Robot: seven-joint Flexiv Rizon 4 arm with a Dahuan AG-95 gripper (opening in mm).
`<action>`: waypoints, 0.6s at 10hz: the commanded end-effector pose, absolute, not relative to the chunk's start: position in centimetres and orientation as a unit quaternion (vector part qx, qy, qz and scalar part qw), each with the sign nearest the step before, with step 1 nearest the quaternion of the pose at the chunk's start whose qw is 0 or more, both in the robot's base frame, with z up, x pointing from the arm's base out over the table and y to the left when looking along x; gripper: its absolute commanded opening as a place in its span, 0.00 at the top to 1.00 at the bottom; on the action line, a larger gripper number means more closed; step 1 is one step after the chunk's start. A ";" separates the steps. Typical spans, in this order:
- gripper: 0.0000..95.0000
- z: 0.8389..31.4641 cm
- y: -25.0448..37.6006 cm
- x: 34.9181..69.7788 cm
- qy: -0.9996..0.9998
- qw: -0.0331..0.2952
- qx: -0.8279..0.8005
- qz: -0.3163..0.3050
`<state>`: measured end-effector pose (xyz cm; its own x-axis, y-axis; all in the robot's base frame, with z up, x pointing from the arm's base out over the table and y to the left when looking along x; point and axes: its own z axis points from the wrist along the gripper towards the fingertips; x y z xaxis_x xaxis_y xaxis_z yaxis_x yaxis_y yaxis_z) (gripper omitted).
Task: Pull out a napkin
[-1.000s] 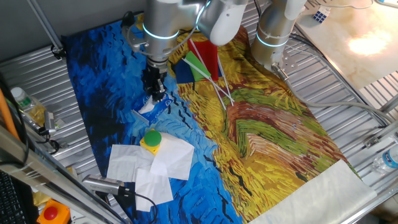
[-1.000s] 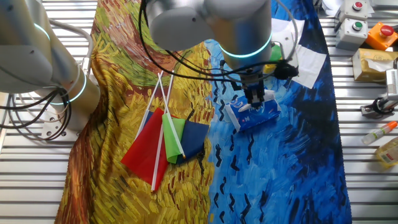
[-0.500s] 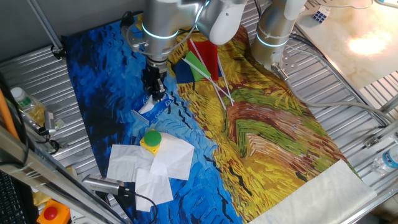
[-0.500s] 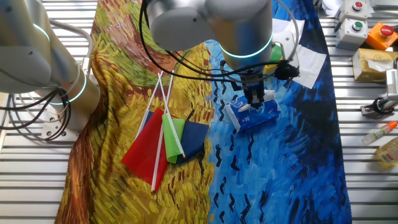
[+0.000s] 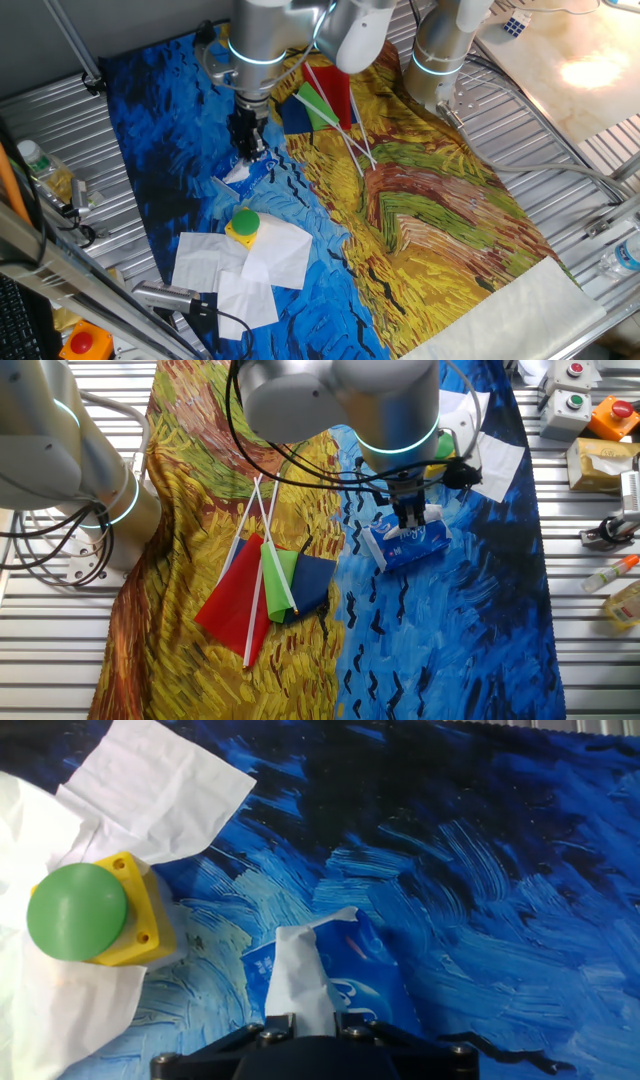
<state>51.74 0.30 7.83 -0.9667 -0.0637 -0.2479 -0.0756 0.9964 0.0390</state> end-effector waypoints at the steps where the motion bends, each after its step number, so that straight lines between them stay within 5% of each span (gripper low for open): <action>1: 1.00 7.9 0.3 51.7 0.991 0.125 -0.032 0.022; 6: 1.00 7.9 0.3 51.7 0.991 0.126 -0.036 0.021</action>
<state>51.79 0.22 7.92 -0.9655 -0.0657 -0.2520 -0.0765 0.9965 0.0333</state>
